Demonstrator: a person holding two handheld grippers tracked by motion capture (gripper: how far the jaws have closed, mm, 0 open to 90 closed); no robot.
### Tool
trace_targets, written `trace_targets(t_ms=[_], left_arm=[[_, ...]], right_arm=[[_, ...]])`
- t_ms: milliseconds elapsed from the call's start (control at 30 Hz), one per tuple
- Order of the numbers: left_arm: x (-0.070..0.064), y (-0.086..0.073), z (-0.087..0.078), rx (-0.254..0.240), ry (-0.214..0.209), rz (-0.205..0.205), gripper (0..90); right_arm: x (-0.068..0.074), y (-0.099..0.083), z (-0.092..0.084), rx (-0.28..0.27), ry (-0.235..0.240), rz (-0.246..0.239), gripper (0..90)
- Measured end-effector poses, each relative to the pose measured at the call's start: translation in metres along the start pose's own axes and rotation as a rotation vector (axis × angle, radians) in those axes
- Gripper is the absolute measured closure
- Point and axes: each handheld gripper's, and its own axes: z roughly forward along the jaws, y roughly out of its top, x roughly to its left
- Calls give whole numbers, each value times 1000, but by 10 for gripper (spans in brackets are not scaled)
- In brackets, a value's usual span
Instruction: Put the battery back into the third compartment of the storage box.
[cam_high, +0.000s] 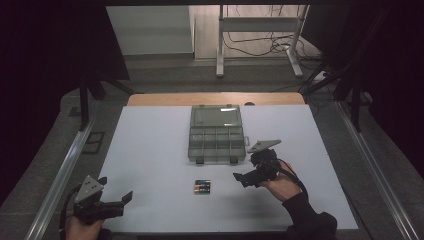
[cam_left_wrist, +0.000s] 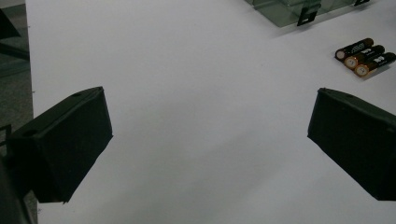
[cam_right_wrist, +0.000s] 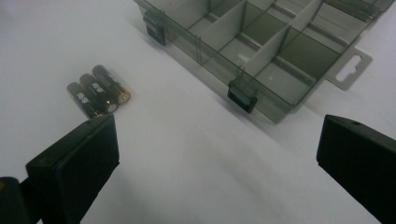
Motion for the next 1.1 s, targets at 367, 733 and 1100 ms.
trace_targets(t_ms=[367,733,1100], left_arm=[[0,0,0,0,-2,1,2],[0,0,0,1,-2,2,3],[0,0,0,1,-4,6,4]], right_arm=[[11,25,23,65,-19,-62,0],[28,44,50,143,23,-102,23],[50,56,71,190,87,-165,276]])
